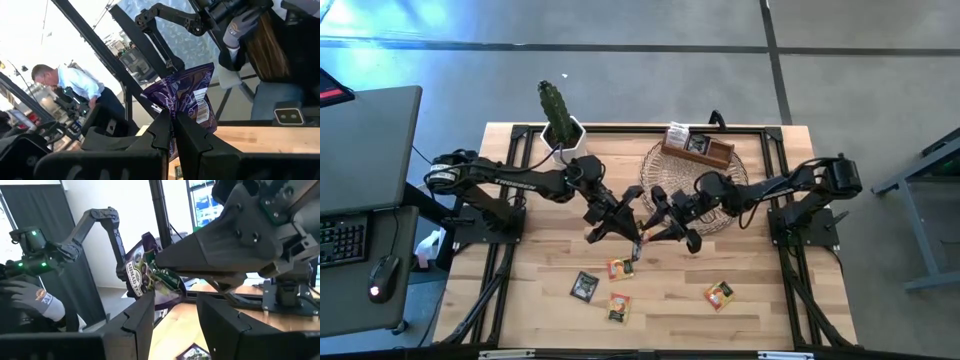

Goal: Pick & Place Tea
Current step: Put the blue tea bag into the middle section of the wooden organizer

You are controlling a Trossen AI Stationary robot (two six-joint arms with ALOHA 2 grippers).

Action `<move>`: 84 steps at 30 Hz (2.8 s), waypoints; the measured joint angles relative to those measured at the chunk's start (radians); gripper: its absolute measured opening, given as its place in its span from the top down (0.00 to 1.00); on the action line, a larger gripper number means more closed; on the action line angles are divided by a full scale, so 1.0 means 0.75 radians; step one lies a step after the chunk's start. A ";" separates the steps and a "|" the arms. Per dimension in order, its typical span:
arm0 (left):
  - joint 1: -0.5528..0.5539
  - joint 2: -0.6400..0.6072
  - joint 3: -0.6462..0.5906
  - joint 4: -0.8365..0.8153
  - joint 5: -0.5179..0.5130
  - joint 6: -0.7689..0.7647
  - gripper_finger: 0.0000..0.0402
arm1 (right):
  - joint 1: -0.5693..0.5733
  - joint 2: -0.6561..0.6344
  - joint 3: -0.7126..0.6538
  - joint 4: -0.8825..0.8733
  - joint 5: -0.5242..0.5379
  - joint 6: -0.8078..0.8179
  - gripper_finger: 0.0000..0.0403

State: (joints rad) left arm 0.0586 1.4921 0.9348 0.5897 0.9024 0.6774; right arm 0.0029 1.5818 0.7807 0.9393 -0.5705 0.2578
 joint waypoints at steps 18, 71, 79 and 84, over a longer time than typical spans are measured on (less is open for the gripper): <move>0.000 0.051 0.002 0.014 -0.097 0.045 0.97 | 0.006 -0.003 -0.001 -0.009 0.024 0.041 0.78; -0.010 0.052 0.000 0.043 -0.234 -0.348 0.86 | -0.006 -0.002 0.000 -0.092 -0.021 0.078 0.99; -0.009 0.052 0.000 0.052 -0.213 -0.348 0.86 | -0.005 -0.002 0.000 -0.086 -0.016 0.078 0.99; -0.009 0.052 0.000 0.052 -0.214 -0.341 0.86 | -0.005 -0.002 0.000 -0.087 -0.019 0.104 0.99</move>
State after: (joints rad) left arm 0.0521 1.5311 0.9348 0.6290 0.7418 0.4218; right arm -0.0010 1.5803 0.7807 0.8743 -0.5849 0.3359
